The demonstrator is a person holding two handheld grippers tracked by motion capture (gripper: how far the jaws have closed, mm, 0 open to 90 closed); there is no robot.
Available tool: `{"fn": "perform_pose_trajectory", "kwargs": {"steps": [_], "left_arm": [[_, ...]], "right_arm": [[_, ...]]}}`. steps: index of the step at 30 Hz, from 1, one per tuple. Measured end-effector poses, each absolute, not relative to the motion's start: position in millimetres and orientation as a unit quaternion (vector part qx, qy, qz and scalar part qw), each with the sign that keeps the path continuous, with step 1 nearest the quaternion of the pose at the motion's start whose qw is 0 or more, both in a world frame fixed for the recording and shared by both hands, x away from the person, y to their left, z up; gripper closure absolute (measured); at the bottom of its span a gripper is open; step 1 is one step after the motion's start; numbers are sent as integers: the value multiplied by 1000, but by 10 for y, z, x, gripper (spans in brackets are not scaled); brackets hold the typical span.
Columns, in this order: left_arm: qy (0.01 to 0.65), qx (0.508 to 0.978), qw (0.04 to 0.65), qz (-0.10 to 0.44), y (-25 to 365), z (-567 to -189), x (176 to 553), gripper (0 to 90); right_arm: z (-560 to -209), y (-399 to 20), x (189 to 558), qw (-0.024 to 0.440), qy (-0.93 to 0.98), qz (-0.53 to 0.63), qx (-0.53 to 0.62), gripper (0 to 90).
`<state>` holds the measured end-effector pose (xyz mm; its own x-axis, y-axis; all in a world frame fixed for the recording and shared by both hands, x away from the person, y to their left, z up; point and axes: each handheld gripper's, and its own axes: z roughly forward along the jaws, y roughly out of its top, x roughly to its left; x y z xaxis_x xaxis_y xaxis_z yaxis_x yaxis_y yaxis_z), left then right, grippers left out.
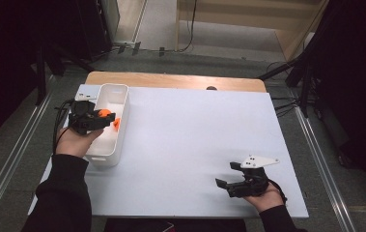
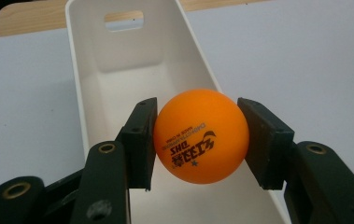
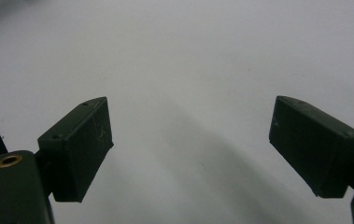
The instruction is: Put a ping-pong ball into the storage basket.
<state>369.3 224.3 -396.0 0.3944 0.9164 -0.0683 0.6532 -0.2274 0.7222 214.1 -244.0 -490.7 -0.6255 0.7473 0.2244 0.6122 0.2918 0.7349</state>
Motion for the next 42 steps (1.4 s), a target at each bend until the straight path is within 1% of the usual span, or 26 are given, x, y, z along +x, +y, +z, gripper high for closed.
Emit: {"fn": "perform_pose_trajectory", "kwargs": {"steps": [12, 21, 25, 28, 42], "left_arm": [[525, 762, 333, 181, 2228, -4064, 3719, 504], [528, 760, 333, 180, 2234, -4052, 3714, 502], [528, 761, 334, 174, 2246, -4042, 3721, 434], [529, 762, 330, 174, 2254, -4034, 3723, 404], [517, 765, 347, 166, 2261, -3948, 3698, 358]], "right_arm": [[-4909, -2439, 2144, 82, 801, 416, 424, 119], [-4907, -2439, 2142, 82, 800, 417, 423, 119], [-4907, -2438, 2141, 82, 799, 418, 424, 119], [-4906, -2439, 2141, 81, 800, 417, 424, 119], [-4906, -2438, 2141, 81, 800, 417, 424, 119]]}}
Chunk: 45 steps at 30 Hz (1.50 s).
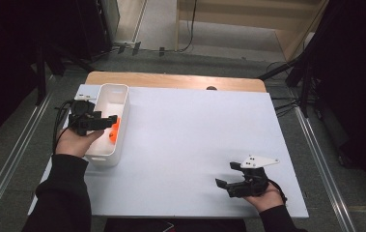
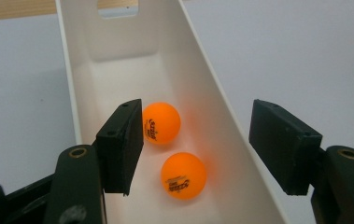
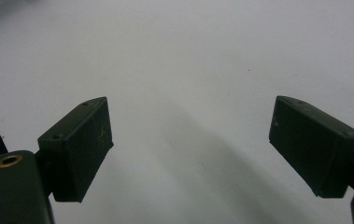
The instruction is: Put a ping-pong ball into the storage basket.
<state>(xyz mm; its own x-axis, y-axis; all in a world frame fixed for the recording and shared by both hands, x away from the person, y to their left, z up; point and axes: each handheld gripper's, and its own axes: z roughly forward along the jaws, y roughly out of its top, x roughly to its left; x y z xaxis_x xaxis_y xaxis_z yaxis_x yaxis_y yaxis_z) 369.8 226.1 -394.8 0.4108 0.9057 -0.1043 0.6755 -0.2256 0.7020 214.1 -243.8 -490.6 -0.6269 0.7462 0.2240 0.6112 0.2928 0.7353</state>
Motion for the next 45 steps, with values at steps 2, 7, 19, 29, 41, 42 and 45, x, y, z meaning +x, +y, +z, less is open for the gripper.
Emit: {"fn": "perform_pose_trajectory", "kwargs": {"steps": [2, 7, 19, 29, 41, 42, 45], "left_arm": [[516, 764, 351, 163, 2255, -3935, 3693, 341], [507, 771, 355, 152, 2247, -3906, 3687, 310], [488, 779, 370, 136, 2207, -3860, 3655, 306], [461, 792, 385, 111, 2134, -3835, 3624, 306], [414, 815, 395, 99, 1981, -3852, 3571, 257], [406, 820, 392, 98, 1964, -3854, 3565, 257], [397, 824, 393, 95, 1919, -3866, 3551, 249]], "right_arm": [[-4906, -2438, 2141, 81, 800, 417, 424, 119], [-4906, -2439, 2141, 81, 800, 417, 424, 119], [-4905, -2438, 2136, 82, 799, 418, 424, 119], [-4903, -2442, 2130, 83, 800, 417, 424, 119], [-4903, -2448, 2130, 84, 800, 418, 423, 119], [-4903, -2449, 2130, 84, 800, 418, 423, 119], [-4902, -2448, 2129, 84, 800, 417, 423, 119]]}}
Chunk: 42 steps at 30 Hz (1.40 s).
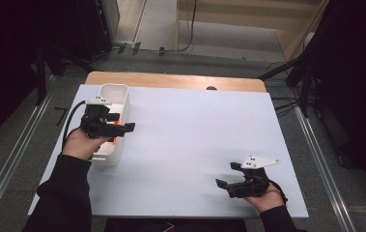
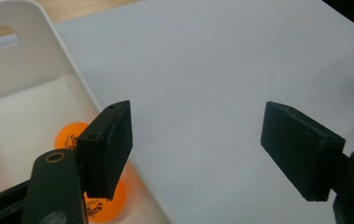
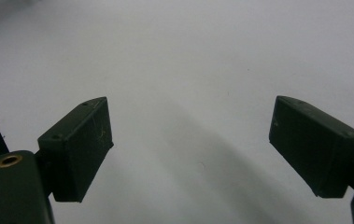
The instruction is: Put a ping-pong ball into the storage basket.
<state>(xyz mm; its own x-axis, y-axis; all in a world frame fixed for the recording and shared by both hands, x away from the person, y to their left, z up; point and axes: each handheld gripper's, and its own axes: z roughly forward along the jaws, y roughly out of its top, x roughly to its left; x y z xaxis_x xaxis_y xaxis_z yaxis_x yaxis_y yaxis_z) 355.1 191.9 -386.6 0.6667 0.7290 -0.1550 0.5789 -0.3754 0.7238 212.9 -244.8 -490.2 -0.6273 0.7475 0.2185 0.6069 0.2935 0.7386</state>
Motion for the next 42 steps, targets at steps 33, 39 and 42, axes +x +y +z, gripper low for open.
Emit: {"fn": "perform_pose_trajectory", "kwargs": {"steps": [33, 39, 42], "left_arm": [[313, 851, 415, 78, 1576, -3924, 3250, 221], [303, 850, 423, 83, 1560, -3988, 3193, 221], [302, 851, 423, 82, 1556, -4012, 3164, 221]], "right_arm": [[-4900, -2452, 2127, 84, 799, 418, 423, 119], [-4901, -2450, 2125, 85, 799, 418, 423, 119], [-4900, -2451, 2126, 85, 800, 418, 423, 119]]}}
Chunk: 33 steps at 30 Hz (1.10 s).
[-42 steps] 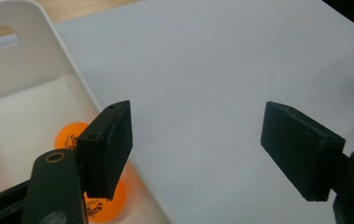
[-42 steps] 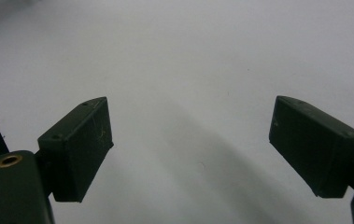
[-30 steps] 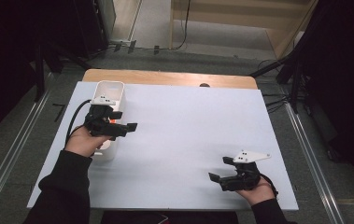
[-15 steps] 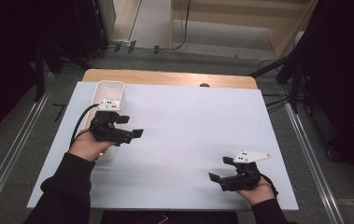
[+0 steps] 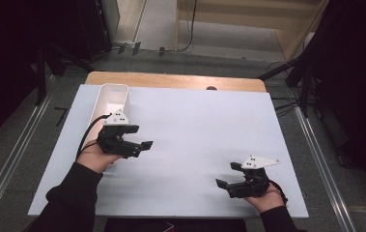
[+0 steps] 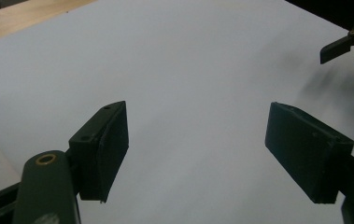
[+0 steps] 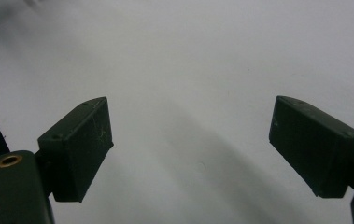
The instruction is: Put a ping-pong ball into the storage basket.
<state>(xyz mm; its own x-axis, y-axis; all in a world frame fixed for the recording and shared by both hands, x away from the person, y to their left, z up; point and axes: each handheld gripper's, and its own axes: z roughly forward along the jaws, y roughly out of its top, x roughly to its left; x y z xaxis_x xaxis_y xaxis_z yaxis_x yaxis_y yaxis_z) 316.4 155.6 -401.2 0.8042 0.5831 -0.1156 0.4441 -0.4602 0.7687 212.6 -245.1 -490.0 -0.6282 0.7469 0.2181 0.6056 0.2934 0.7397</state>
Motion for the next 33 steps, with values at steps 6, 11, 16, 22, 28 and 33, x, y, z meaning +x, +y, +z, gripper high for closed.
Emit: {"fn": "perform_pose_trajectory", "kwargs": {"steps": [6, 11, 16, 22, 28, 33], "left_arm": [[295, 854, 420, 83, 1542, -4063, 3120, 221], [294, 854, 421, 84, 1544, -4094, 3092, 221], [290, 854, 424, 86, 1548, -4124, 3067, 221], [287, 853, 426, 89, 1536, -4182, 3022, 221], [286, 853, 428, 86, 1534, -4243, 2977, 221], [284, 855, 425, 84, 1540, -4302, 2944, 221]], "right_arm": [[-4899, -2448, 2125, 83, 800, 417, 423, 119], [-4901, -2450, 2127, 84, 800, 418, 423, 119], [-4901, -2449, 2127, 84, 800, 418, 423, 119], [-4903, -2446, 2128, 83, 800, 418, 423, 119], [-4902, -2446, 2128, 83, 800, 417, 423, 119], [-4903, -2447, 2128, 83, 800, 418, 423, 119]]}}
